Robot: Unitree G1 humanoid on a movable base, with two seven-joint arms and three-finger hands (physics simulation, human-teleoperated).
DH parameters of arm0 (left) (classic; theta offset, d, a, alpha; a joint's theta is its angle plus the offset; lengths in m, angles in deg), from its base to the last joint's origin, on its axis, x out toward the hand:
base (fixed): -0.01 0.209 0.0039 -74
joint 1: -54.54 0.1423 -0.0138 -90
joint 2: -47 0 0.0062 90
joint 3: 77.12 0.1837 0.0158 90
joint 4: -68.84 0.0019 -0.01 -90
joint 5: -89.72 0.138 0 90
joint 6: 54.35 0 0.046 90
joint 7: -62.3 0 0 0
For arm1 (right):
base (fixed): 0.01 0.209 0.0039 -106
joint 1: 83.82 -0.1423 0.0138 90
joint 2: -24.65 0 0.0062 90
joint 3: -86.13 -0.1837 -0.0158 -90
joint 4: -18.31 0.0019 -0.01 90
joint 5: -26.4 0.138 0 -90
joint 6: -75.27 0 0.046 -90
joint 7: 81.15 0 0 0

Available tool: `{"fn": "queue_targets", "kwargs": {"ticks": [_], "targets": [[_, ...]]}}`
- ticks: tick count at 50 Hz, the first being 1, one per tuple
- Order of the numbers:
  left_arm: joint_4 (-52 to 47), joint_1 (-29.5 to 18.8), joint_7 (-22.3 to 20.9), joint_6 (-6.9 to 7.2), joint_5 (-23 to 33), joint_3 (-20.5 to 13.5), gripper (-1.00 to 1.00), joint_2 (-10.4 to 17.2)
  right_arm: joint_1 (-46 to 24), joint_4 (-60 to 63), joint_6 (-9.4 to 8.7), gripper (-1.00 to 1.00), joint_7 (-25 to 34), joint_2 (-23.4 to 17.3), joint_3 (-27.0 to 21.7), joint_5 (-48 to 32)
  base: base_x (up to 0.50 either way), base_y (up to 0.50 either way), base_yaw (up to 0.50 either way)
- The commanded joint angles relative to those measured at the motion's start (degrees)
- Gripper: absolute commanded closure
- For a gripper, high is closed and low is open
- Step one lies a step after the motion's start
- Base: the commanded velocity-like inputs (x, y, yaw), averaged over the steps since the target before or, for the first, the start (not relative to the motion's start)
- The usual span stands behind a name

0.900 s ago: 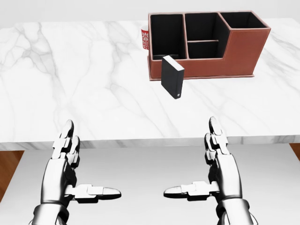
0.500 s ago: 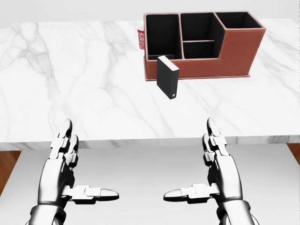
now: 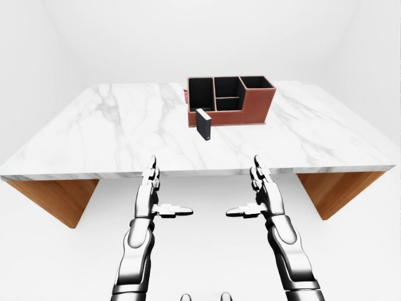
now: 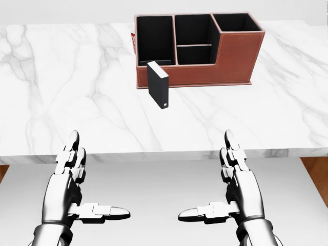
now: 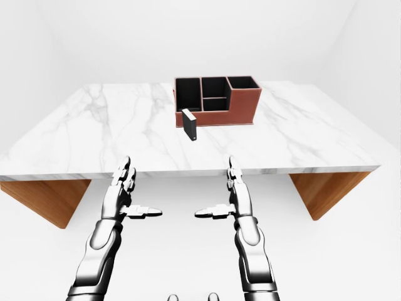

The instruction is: Pick up the book and place it in the right compartment of the caddy.

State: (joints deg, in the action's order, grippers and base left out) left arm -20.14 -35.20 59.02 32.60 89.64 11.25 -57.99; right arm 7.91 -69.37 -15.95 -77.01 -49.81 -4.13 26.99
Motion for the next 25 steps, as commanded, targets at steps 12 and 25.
{"fn": "queue_targets", "kwargs": {"ticks": [12, 25], "targets": [[-0.25, 0.14, 0.11, 0.17, 0.12, 0.14, -1.0, -0.06, 0.3, 0.45, -0.36, -1.0, 0.2, 0.03, 0.2, 0.06, 0.0, -0.29, 0.0], [0.52, 0.0, 0.09, -0.51, 0.11, 0.1, -1.0, -0.02, 0.18, -0.39, 0.31, -1.0, 0.28, 0.02, 0.08, 0.09, 0.0, -0.28, 0.0]]}}
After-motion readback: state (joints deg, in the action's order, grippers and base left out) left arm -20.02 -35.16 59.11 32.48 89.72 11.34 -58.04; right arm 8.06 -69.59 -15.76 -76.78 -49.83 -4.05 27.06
